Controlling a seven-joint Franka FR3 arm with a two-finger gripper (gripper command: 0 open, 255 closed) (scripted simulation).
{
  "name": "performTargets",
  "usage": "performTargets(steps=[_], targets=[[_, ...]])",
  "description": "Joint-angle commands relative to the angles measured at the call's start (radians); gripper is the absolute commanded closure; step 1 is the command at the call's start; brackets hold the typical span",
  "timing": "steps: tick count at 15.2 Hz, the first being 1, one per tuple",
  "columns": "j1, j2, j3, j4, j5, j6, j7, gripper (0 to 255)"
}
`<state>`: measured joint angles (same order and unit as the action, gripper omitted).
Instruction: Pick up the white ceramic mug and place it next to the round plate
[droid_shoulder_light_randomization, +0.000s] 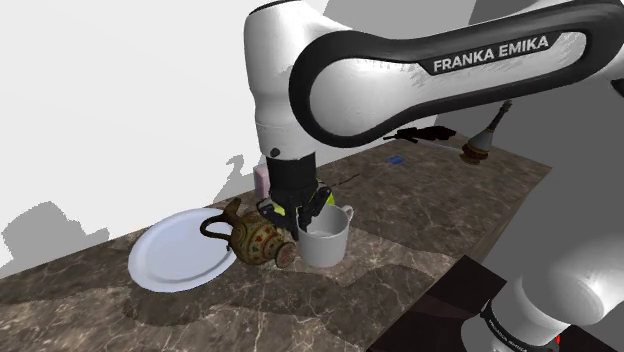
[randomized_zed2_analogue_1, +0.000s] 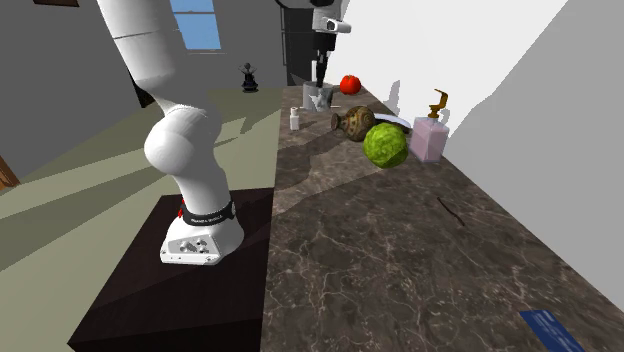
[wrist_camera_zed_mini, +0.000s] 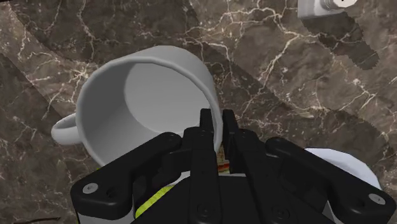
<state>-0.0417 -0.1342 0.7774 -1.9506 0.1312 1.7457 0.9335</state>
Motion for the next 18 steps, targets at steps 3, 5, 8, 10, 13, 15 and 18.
performTargets(steps=[3,5,8,10,13,15,18], targets=[[0.04,0.216,0.08,0.174,-0.143,-0.015,0.166,255],[0.092,0.327,0.094,0.271,-0.223,-0.039,0.243,255],[0.202,0.486,0.086,0.437,-0.333,-0.093,0.336,255],[0.29,0.588,0.066,0.565,-0.396,-0.14,0.381,255],[0.439,0.743,0.026,0.8,-0.482,-0.23,0.422,255],[0.499,0.804,0.005,0.892,-0.51,-0.258,0.428,255],[0.48,0.797,0.006,0.834,-0.506,-0.211,0.432,255]])
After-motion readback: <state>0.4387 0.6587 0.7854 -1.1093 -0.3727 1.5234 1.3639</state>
